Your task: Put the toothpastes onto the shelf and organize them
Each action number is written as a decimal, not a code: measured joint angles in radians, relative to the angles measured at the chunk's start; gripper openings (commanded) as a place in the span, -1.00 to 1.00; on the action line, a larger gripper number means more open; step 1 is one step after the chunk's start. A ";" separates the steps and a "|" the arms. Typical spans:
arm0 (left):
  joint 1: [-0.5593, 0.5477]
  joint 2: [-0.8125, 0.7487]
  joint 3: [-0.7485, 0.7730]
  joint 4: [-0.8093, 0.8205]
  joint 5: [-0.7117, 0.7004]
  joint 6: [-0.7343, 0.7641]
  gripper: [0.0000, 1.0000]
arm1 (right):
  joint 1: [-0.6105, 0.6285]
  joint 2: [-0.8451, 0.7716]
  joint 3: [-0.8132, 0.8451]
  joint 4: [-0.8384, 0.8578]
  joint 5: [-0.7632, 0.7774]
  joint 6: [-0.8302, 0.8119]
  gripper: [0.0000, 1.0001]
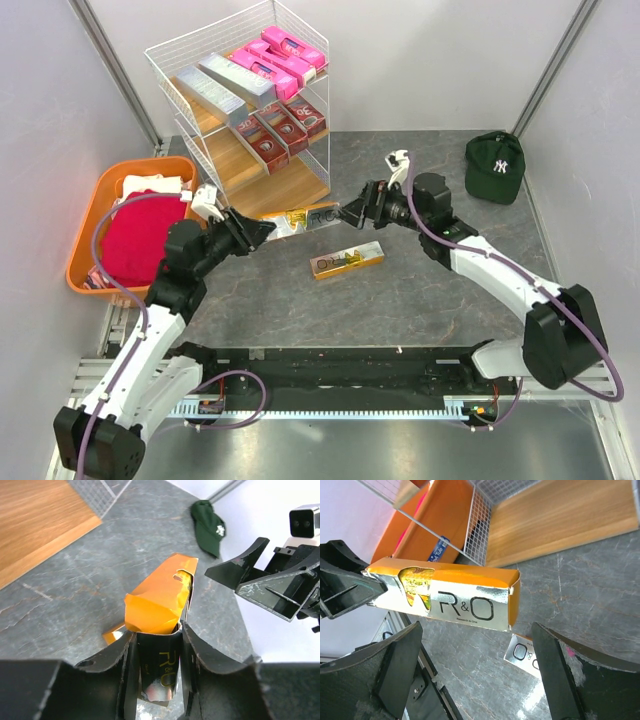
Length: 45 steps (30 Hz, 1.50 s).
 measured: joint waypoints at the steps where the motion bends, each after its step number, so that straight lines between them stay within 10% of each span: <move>1: 0.005 0.000 0.005 0.002 0.017 0.000 -0.96 | -0.010 -0.017 -0.006 0.001 -0.008 -0.002 0.96; 31: 0.033 -0.016 0.006 0.309 0.331 -0.198 -0.96 | -0.124 -0.079 -0.123 0.423 -0.478 0.248 0.57; 45: 0.038 -0.011 0.006 0.343 0.343 -0.227 -0.70 | -0.132 -0.079 -0.135 0.531 -0.483 0.344 -0.25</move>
